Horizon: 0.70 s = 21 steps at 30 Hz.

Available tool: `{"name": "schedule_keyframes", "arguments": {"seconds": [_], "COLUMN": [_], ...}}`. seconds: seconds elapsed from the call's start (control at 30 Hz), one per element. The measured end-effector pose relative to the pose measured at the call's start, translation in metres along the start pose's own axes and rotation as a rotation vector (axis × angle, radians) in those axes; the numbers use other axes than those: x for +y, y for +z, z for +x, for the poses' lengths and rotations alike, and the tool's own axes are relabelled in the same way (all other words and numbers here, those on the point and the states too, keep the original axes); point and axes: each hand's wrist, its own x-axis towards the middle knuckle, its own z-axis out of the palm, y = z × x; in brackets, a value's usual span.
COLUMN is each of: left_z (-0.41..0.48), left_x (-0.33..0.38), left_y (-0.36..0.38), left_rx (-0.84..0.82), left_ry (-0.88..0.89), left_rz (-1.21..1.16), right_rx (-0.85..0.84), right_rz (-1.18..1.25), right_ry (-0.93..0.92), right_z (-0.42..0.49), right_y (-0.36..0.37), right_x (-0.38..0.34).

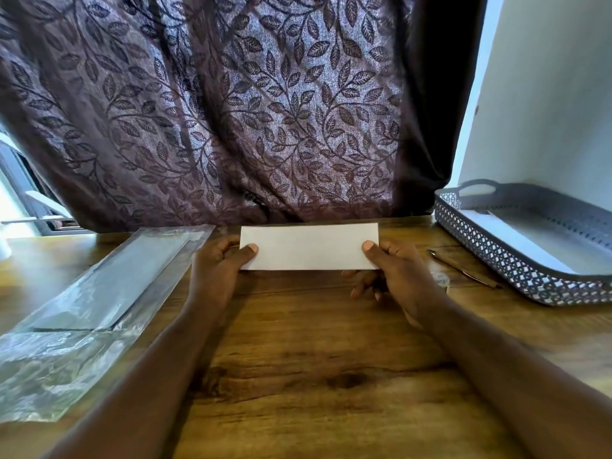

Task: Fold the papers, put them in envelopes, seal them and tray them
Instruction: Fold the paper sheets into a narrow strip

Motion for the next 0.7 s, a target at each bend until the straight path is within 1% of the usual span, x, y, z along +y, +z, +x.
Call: {"name": "schedule_keyframes", "arguments": {"seconds": [0.07, 0.13, 0.2, 0.27, 0.37, 0.43, 0.53, 0.6, 0.7], "left_z": [0.005, 0.008, 0.008, 0.005, 0.004, 0.001, -0.005, -0.01, -0.019], "left_x": [-0.004, -0.008, -0.01, -0.015, -0.02, -0.018, -0.015, -0.011, -0.007], "left_y": [-0.003, -0.004, -0.005, -0.005, -0.005, -0.006, -0.003, -0.003, -0.007], "left_rx": [0.013, 0.049, 0.064, 0.045, -0.051, -0.079, -0.062, -0.017, 0.065], "left_ry": [0.076, 0.18, 0.232, 0.227, 0.164, 0.14, 0.191, 0.247, 0.321], "left_rz": [0.187, 0.44, 0.632, 0.772, 0.955, 0.999, 1.024, 1.027, 0.966], "right_rx": [0.075, 0.142, 0.179, 0.189, 0.218, 0.222, 0.208, 0.209, 0.212], "right_rz": [-0.106, -0.206, -0.308, -0.498, -0.854, -0.971, -0.992, -1.025, -1.088], "right_ry": [0.002, -0.001, -0.028, -0.067, -0.091, -0.101, -0.099, -0.12, -0.198], "right_z": [0.003, 0.005, 0.007, 0.005, 0.003, 0.003, 0.004, 0.005, -0.002], "right_y": [0.0, -0.003, -0.005, -0.005, 0.0, 0.004, 0.004, 0.003, 0.006], "right_x": [0.003, 0.007, 0.01, 0.012, 0.015, 0.018, 0.022, 0.024, 0.022]}}
